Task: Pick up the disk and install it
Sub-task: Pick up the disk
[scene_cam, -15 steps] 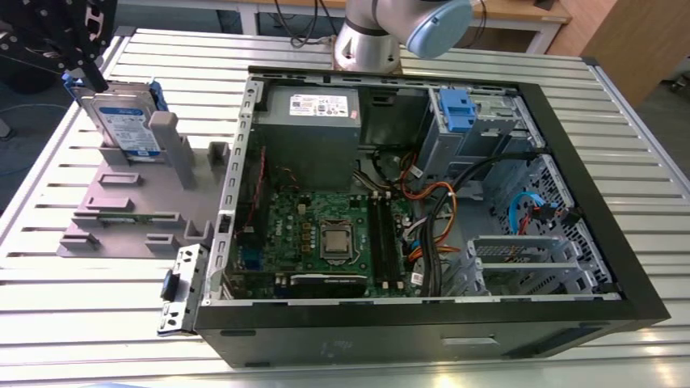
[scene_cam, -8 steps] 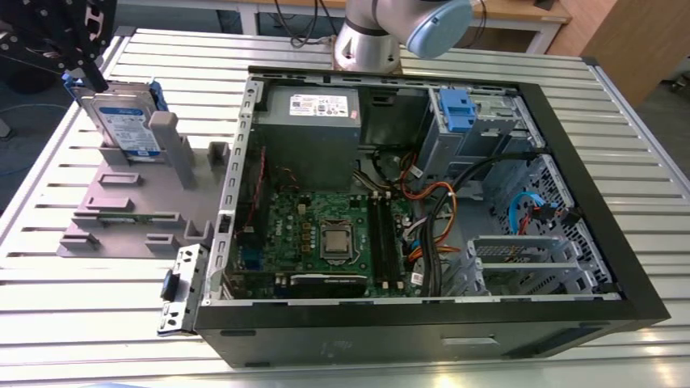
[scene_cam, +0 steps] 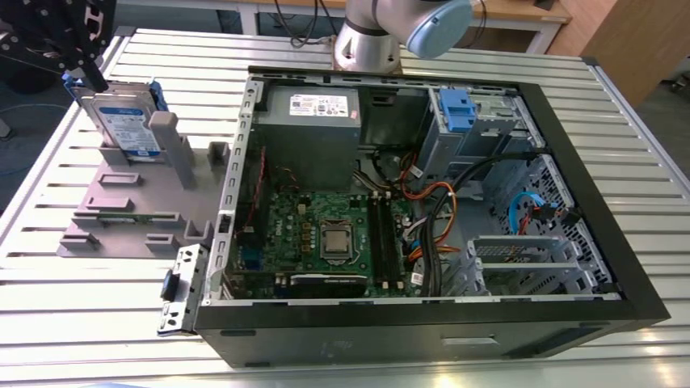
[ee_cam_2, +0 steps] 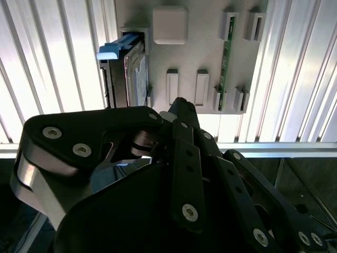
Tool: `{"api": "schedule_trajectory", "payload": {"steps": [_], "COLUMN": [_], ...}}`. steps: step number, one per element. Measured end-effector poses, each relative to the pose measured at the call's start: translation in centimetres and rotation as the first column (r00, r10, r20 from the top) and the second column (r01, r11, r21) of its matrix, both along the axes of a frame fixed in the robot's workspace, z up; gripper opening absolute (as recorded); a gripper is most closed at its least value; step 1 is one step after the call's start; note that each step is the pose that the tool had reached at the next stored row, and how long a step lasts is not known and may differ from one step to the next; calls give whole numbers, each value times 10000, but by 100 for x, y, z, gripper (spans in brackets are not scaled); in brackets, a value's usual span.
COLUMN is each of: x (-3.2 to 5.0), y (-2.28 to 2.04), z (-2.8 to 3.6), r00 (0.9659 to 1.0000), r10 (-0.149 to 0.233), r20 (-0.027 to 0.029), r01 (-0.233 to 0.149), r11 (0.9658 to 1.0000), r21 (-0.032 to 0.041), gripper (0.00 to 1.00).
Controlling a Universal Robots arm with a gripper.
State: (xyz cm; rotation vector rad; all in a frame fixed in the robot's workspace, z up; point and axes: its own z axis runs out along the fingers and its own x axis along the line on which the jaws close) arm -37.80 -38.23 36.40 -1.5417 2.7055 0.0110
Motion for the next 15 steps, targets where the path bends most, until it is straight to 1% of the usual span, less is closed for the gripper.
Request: {"api": "schedule_trajectory", "payload": {"steps": [15], "x": [0], "y": [-1], "z": [0], "r00": [9996], "r10": [283], "r20": [0], "r01": [-283], "r11": [9996], "r21": [0], "gripper": [11]}}
